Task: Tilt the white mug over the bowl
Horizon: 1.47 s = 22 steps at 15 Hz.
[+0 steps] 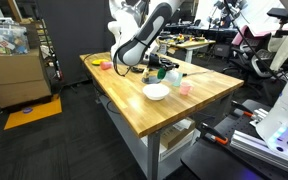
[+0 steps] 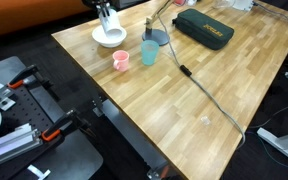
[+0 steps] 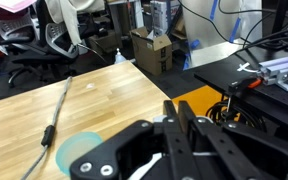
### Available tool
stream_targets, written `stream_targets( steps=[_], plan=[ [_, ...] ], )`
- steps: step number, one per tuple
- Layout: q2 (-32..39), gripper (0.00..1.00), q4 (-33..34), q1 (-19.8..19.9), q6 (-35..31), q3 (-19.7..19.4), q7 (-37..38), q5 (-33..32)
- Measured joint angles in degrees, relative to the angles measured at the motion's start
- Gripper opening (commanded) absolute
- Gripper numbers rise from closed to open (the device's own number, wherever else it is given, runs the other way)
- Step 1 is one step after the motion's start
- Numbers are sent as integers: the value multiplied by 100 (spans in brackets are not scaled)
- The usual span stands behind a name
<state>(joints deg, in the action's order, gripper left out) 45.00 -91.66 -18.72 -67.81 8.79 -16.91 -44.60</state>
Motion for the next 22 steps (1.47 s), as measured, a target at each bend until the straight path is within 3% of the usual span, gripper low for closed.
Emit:
stream_targets(
  steps=[10,22],
  plan=[
    [865,2,679,-227,940,27,-369,-843],
    [973,2,900,-251,1150,145,-499,-1251]
  ],
)
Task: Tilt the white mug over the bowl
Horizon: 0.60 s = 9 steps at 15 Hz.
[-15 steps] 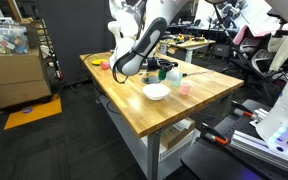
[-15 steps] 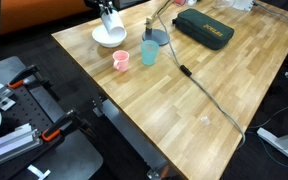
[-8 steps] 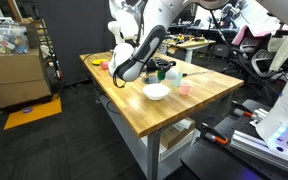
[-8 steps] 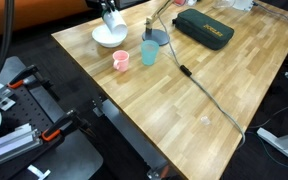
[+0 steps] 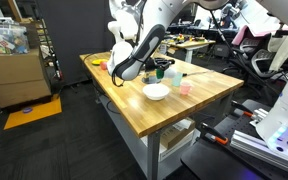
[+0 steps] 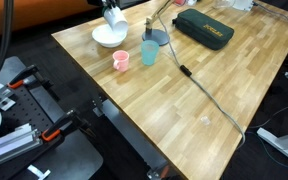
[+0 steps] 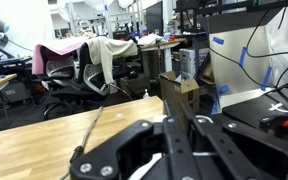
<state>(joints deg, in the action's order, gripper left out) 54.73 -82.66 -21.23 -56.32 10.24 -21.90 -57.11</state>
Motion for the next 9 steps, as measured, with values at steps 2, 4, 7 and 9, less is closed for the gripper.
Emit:
stream_targets(
  steps=[2,4,7,9],
  plan=[
    [0,2,20,0,5,0,0,-3],
    [5,2,20,0,14,0,0,-10],
    [59,2,20,-5,61,0,0,-90],
    [111,2,35,-6,73,0,0,-105]
  ],
)
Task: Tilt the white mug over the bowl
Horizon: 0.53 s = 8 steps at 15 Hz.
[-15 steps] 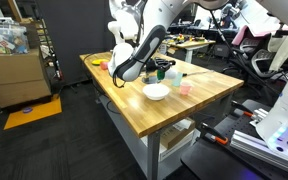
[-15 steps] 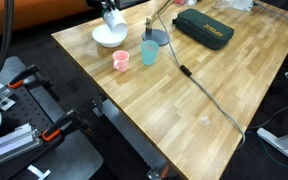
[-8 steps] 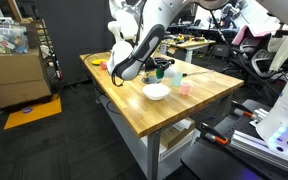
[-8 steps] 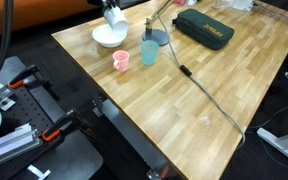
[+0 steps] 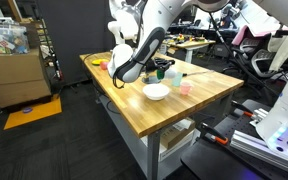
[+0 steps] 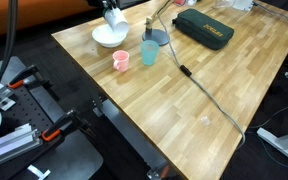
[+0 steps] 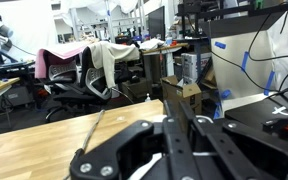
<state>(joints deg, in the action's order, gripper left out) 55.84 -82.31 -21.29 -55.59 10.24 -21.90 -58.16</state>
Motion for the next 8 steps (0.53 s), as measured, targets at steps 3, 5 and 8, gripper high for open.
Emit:
stream_targets(
  steps=[3,5,8],
  plan=[
    [1,2,225,50,0,1,-17,42],
    [-43,2,385,164,-19,11,-14,182],
    [-189,2,409,408,-64,119,69,794]
  ],
)
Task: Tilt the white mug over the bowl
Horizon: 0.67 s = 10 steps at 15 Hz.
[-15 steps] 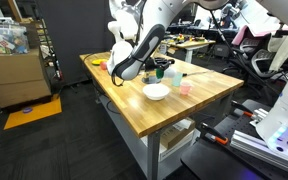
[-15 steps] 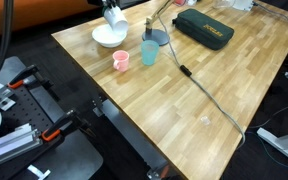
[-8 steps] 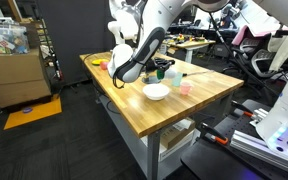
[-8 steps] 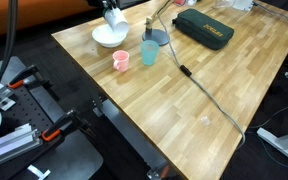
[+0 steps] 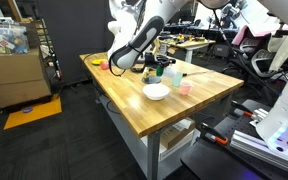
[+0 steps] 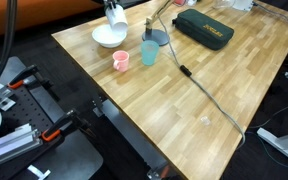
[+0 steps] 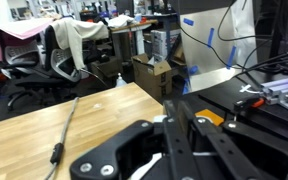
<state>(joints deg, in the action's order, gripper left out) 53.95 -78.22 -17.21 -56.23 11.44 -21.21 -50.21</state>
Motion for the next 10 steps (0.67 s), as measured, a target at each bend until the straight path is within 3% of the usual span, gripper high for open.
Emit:
stream_targets(
  steps=[4,10],
  plan=[
    [-163,2,-19,320,-289,137,198,1084],
    [-586,2,-376,706,-1490,133,585,2435]
  ],
)
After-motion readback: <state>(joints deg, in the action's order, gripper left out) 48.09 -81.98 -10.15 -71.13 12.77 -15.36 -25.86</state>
